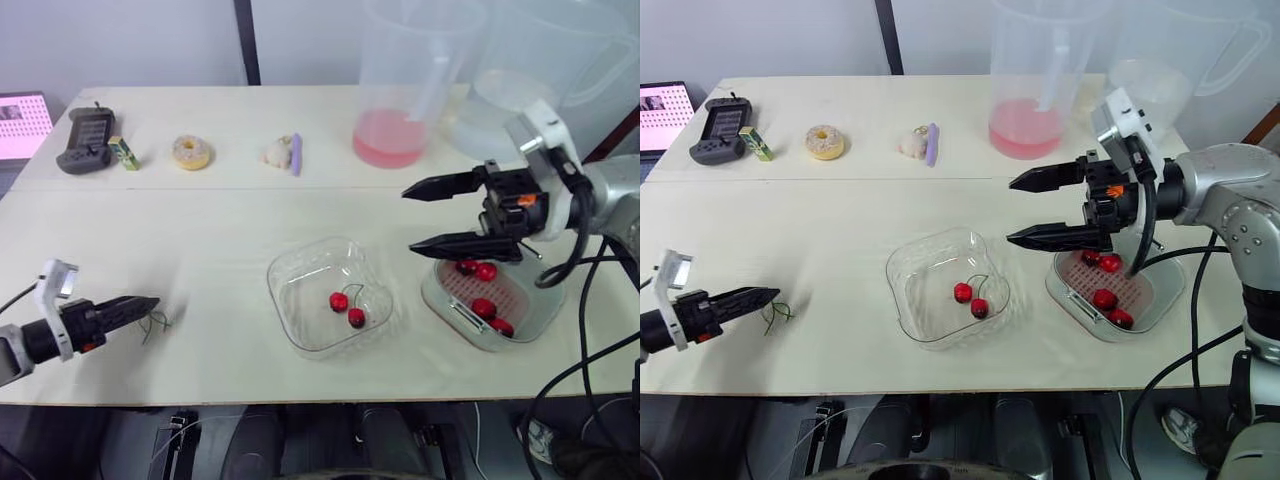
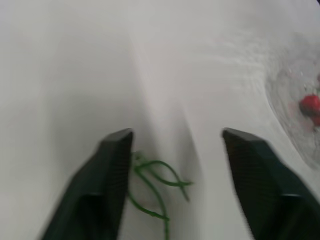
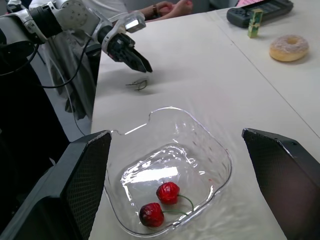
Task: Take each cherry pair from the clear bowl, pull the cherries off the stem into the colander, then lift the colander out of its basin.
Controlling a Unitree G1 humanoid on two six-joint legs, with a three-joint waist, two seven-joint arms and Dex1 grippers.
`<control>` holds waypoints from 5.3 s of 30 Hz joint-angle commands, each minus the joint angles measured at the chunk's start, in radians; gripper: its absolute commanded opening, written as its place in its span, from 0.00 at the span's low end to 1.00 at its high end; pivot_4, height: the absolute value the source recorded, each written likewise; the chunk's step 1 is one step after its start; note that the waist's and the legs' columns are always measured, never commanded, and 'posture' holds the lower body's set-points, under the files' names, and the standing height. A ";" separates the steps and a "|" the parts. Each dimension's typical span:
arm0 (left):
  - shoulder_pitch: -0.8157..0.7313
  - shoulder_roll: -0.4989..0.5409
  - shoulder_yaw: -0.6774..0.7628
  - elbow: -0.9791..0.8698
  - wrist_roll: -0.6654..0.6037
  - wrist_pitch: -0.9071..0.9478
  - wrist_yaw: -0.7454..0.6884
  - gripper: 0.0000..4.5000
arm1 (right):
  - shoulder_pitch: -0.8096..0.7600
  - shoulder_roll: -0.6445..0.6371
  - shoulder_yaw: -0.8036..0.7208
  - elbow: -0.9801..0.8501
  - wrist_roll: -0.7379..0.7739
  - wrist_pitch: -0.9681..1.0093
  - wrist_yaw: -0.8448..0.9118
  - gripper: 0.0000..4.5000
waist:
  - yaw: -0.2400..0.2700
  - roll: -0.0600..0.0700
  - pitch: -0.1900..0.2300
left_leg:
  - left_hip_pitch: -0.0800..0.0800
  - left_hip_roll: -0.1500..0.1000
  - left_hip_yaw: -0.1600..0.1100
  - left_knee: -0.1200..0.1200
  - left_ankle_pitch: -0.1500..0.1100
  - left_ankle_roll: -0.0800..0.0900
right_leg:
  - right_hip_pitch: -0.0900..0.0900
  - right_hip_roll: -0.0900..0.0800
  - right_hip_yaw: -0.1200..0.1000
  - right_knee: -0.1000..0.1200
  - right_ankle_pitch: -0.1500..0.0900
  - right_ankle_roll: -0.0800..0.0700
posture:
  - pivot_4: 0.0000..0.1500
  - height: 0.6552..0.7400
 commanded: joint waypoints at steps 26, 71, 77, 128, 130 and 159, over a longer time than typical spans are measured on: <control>-0.419 0.124 -0.335 -0.409 0.022 -0.230 -0.348 0.99 | -0.254 0.009 0.263 -0.305 0.019 0.586 -0.384 1.00 | -0.008 0.001 0.000 | 0.000 0.001 0.005 0.000 0.000 0.000 | -0.003 0.001 0.002 0.002 0.000 0.000 | 1.00 1.00; -0.252 0.072 -0.325 -0.470 0.109 -0.326 -0.237 1.00 | -0.442 0.317 1.082 -0.138 -0.704 0.169 -0.307 0.19 | -0.004 0.000 0.000 | -0.005 0.001 0.003 0.002 0.000 0.000 | -0.008 0.001 0.001 0.007 0.000 0.001 | 1.00 1.00; -0.271 0.067 -0.350 -0.461 0.122 -0.334 -0.237 1.00 | -0.461 0.336 1.124 -0.063 -0.847 -0.051 -0.220 0.19 | -0.005 0.000 0.000 | -0.005 0.001 0.004 0.002 0.000 0.000 | -0.009 0.002 0.001 0.009 0.000 0.001 | 1.00 1.00; -0.319 0.045 -0.375 -0.470 0.074 -0.316 -0.275 1.00 | -0.365 0.384 0.976 -0.147 -0.670 0.530 -0.387 0.26 | -0.004 0.000 0.000 | -0.004 0.000 0.002 0.003 0.000 0.000 | -0.009 0.002 0.001 0.012 0.000 0.001 | 1.00 1.00; -0.319 0.044 -0.376 -0.471 0.076 -0.315 -0.273 1.00 | -0.373 0.379 0.976 -0.149 -0.670 0.523 -0.386 0.26 | -0.004 0.000 0.000 | -0.004 0.000 0.002 0.003 0.000 0.000 | -0.009 0.002 0.001 0.012 0.000 0.001 | 1.00 1.00; -0.700 -0.197 -0.366 -0.219 -0.072 -0.186 -0.119 1.00 | -0.062 0.192 0.287 -0.117 -0.889 -0.686 -0.408 0.26 | 0.001 -0.001 0.000 | -0.001 0.000 0.001 0.003 0.000 0.000 | -0.003 0.002 0.001 0.011 0.001 0.006 | 1.00 1.00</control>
